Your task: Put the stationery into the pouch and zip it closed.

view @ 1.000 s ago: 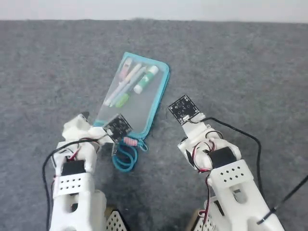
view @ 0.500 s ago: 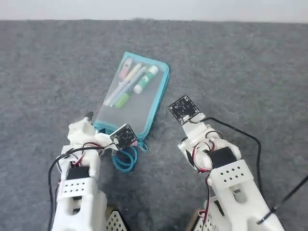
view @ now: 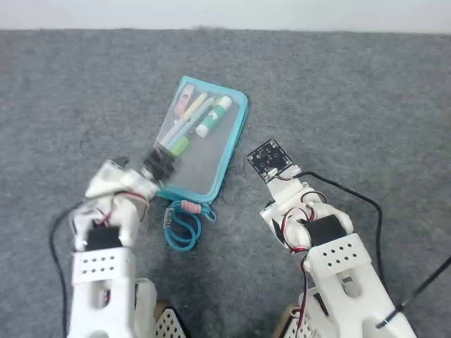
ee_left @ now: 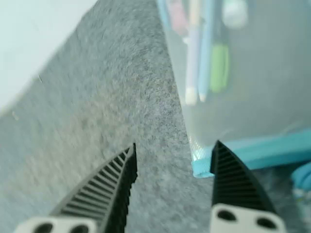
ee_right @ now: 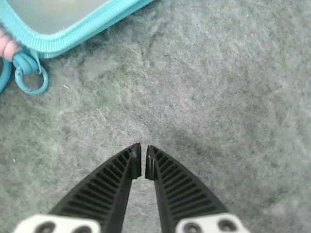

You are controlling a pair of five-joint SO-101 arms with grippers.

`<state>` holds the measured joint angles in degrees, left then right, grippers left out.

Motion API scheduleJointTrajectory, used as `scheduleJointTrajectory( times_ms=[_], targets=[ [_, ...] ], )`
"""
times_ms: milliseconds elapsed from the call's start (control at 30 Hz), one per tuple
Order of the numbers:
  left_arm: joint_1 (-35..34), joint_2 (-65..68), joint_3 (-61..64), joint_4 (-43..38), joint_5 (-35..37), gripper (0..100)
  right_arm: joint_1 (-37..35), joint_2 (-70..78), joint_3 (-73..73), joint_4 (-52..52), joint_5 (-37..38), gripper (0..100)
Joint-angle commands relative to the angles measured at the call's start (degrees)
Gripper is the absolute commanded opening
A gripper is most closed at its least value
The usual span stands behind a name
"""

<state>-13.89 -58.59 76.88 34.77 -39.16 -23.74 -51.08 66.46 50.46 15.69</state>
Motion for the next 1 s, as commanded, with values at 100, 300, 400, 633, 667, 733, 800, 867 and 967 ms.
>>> scheduleJointTrajectory(
  times_ms=[100, 300, 400, 633, 667, 733, 800, 867, 967],
  targets=[
    [-12.7, 7.8, -21.7, 20.8, 25.1, 22, -5.1, 5.5, -6.8, 0.1, -3.6, 1.7],
    [-35.1, 33.9, -39.9, 18.0, 23.5, 22, -15.4, 23.6, -25.1, 3.7, -14.5, 1.7],
    [-41.3, 47.0, -52.8, 21.0, 21.1, 22, -21.8, 29.7, -33.6, 3.6, -33.4, 1.7],
    [-49.3, 64.6, -72.1, 25.1, 20.9, 22, -29.8, 39.5, -41.8, 3.6, -60.0, 12.9],
    [-49.5, 65.6, -72.6, 24.4, 20.9, 22, -30.3, 40.7, -42.7, 3.6, -62.0, 14.1],
    [-49.4, 66.4, -72.7, 22.6, 20.9, 22, -31.0, 42.6, -44.4, 3.6, -65.4, 14.3],
    [-49.2, 66.7, -72.7, 21.5, 20.9, 22, -31.6, 43.9, -45.8, 3.6, -67.0, 14.3],
    [-48.6, 66.7, -72.6, 20.8, 21.0, 22, -32.6, 45.8, -47.0, 3.6, -68.4, 14.3],
    [-47.8, 66.7, -72.6, 20.6, 21.1, 22, -33.5, 48.7, -47.7, 3.6, -71.1, 14.3]
  ],
)
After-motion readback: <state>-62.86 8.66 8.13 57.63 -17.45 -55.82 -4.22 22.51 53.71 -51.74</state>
